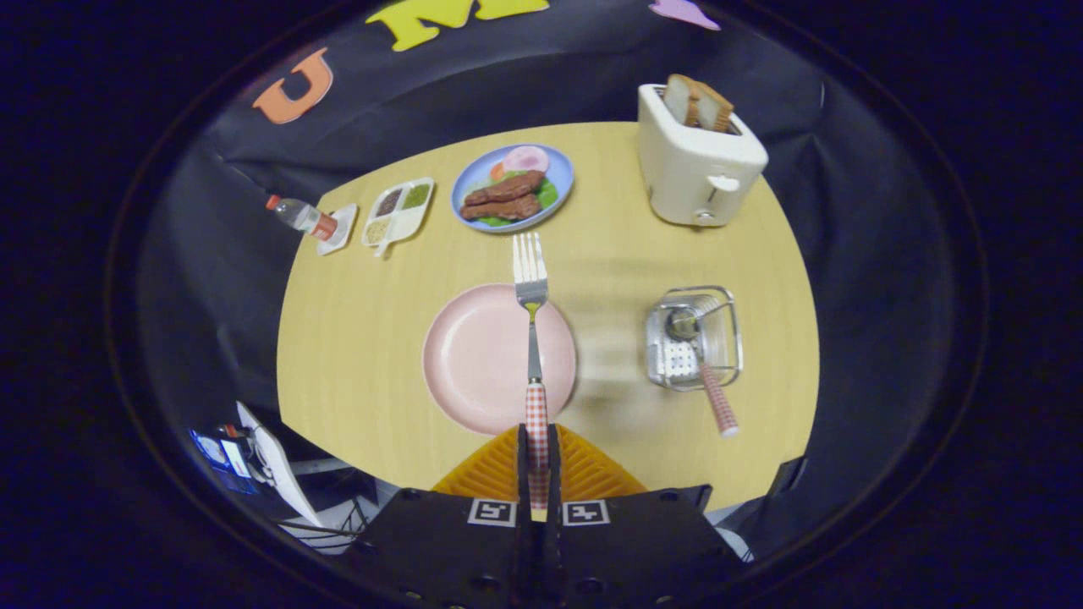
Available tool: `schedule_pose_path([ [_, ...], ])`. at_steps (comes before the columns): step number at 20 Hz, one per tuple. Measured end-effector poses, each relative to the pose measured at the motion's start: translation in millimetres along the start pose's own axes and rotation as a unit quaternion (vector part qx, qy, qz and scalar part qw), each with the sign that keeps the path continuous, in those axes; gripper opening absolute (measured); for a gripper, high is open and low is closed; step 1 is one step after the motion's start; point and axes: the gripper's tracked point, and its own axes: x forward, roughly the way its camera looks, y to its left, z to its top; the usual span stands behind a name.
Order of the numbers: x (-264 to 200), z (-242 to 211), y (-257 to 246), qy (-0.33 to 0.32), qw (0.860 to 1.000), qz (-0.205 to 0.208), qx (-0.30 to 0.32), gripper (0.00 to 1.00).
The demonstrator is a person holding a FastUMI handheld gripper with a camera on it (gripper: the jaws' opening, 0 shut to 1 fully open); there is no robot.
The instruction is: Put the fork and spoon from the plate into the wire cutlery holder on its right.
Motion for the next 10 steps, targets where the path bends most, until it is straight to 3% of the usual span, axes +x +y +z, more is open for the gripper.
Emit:
schedule_pose_path([
  [4,-14,-7,-48,0.065,0.997,-0.014,0.037,0.05],
  [10,-11,-4,-77,0.137,0.986,-0.025,0.089,0.05],
])
